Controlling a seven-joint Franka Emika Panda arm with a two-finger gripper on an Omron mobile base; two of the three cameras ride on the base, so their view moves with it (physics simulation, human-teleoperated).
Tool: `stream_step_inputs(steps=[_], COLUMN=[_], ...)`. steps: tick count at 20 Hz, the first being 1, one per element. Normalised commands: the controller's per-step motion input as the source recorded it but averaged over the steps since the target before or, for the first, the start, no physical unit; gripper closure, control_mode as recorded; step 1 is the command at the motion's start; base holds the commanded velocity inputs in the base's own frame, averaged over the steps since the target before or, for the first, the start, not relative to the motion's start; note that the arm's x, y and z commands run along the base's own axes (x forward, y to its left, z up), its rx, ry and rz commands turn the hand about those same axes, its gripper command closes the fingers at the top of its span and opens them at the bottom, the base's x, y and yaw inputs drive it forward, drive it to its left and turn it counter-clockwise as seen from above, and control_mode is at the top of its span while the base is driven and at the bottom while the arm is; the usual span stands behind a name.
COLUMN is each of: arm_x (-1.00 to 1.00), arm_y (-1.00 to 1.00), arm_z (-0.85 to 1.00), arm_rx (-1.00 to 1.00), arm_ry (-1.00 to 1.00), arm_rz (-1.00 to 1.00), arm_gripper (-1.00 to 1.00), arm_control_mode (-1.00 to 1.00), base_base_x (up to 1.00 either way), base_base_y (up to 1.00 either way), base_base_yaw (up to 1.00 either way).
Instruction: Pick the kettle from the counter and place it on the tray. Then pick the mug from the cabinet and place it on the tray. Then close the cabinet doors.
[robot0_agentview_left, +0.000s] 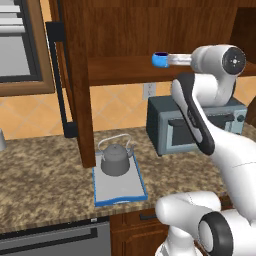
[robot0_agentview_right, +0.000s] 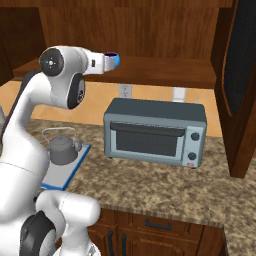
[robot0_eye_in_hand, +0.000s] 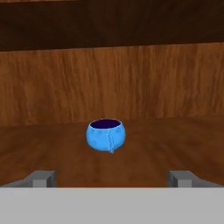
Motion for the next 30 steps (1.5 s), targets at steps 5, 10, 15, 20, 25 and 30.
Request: stream_step_inputs(steps=[5,10,15,20,25,30], arm_x=[0.64,0.23,0.19,0.44,0.38,0.26], arm_y=[0.02,-0.05,-0.16,0.00,0.02,0.08], arm_z=[0.00,-0.03,-0.33,-0.08,-0.19,-0.11], arm_rx=[0.00,0.00,0.00,-0.02,-0.04,-0.01], arm_ry=[0.18,0.04,0.00,0.01,0.00,0.00], arm_rz=[0.11,0.04,0.00,0.00,0.00,0.00], arm_gripper=[-1.00,-1.00,-1.00,-1.00,-1.00,-1.00], arm_control_mode=[-1.00,-1.00,-1.00,-1.00,-1.00,-1.00], base_base_x=[0.00,0.00,0.00,0.00,0.00,0.00], base_base_y=[0.00,0.00,0.00,0.00,0.00,0.00], base_base_yaw=[0.00,0.00,0.00,0.00,0.00,0.00])
